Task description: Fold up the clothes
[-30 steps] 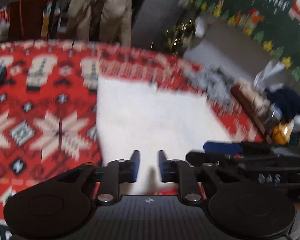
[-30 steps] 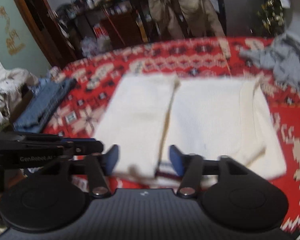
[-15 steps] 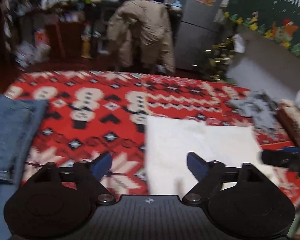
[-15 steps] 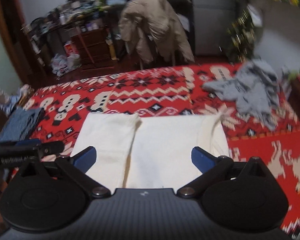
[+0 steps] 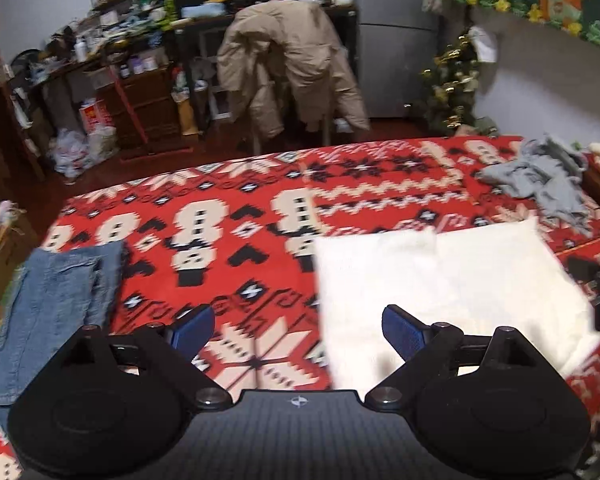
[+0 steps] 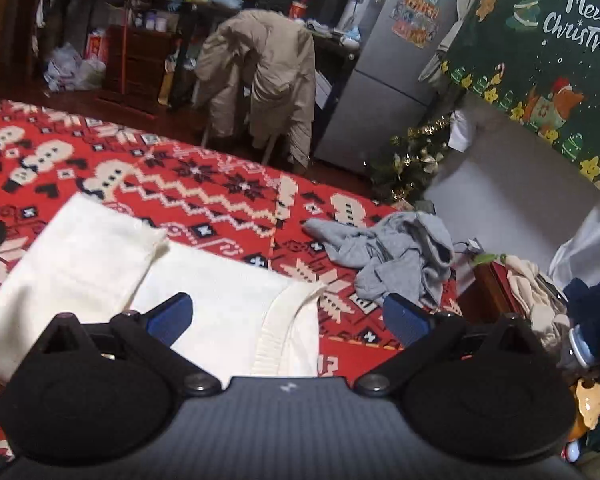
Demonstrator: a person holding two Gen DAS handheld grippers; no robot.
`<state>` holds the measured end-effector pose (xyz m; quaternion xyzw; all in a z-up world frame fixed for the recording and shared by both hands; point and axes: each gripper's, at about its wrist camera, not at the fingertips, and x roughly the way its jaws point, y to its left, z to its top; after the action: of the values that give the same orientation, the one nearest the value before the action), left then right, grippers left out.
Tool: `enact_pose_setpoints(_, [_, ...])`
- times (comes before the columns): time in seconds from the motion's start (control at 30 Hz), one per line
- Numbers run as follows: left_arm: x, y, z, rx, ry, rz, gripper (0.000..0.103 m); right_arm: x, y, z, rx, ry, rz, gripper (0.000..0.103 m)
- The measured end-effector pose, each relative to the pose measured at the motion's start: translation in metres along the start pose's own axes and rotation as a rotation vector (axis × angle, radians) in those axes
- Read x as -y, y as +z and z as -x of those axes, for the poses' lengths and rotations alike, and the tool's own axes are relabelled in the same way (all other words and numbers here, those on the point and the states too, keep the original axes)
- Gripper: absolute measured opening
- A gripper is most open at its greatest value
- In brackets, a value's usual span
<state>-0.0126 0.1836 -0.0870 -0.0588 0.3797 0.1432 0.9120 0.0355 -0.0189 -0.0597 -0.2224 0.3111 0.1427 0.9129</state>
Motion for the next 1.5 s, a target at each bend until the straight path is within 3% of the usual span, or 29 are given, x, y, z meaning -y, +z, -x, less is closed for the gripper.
enact_pose_setpoints(0.13, [-0.016, 0.014, -0.014, -0.081, -0.135, 0.148, 0.09, -0.003, 0.007, -0.01, -0.036, 0.162, -0.136, 0.102])
enact_pose_setpoints(0.2, [-0.023, 0.022, -0.023, -0.097, -0.186, 0.222, 0.076, -0.007, 0.012, -0.013, -0.027, 0.182, -0.186, 0.102])
enact_pose_setpoints(0.27, [-0.029, 0.027, -0.031, -0.112, -0.236, 0.284, 0.054, -0.01, 0.017, -0.015, -0.015, 0.263, -0.222, 0.102])
enact_pose_setpoints(0.3, [-0.031, 0.029, -0.036, -0.121, -0.261, 0.31, 0.048, -0.011, 0.018, -0.016, -0.01, 0.315, -0.241, 0.098])
enact_pose_setpoints(0.33, [-0.033, 0.029, -0.041, -0.135, -0.284, 0.329, 0.036, -0.011, 0.019, -0.018, -0.006, 0.37, -0.258, 0.092])
enact_pose_setpoints(0.43, [-0.036, 0.027, -0.058, -0.194, -0.35, 0.377, 0.006, -0.023, 0.019, -0.034, -0.065, 0.46, -0.268, 0.035])
enact_pose_setpoints(0.47, [-0.037, 0.024, -0.061, -0.209, -0.369, 0.385, 0.005, -0.029, 0.019, -0.041, -0.104, 0.478, -0.262, 0.007])
enact_pose_setpoints(0.5, [-0.037, 0.023, -0.063, -0.218, -0.385, 0.389, 0.005, -0.034, 0.019, -0.05, -0.142, 0.494, -0.263, 0.002])
enact_pose_setpoints(0.63, [-0.034, 0.019, -0.069, -0.229, -0.437, 0.383, 0.005, -0.047, 0.011, -0.072, -0.195, 0.583, -0.3, 0.0])
enact_pose_setpoints(0.83, [-0.032, 0.012, -0.087, -0.279, -0.398, 0.382, 0.005, -0.06, 0.002, -0.099, -0.241, 0.626, -0.339, 0.0])
enact_pose_setpoints(1.07, [-0.046, 0.014, -0.094, -0.248, -0.405, 0.446, 0.005, -0.048, 0.01, -0.096, -0.164, 0.588, -0.367, 0.002])
enact_pose_setpoints(1.2, [-0.051, 0.023, -0.102, -0.207, -0.403, 0.459, 0.005, -0.057, 0.024, -0.109, -0.139, 0.56, -0.328, 0.002])
enact_pose_setpoints(1.5, [-0.063, 0.028, -0.124, -0.182, -0.437, 0.518, 0.005, -0.063, 0.04, -0.138, -0.091, 0.558, -0.389, 0.006])
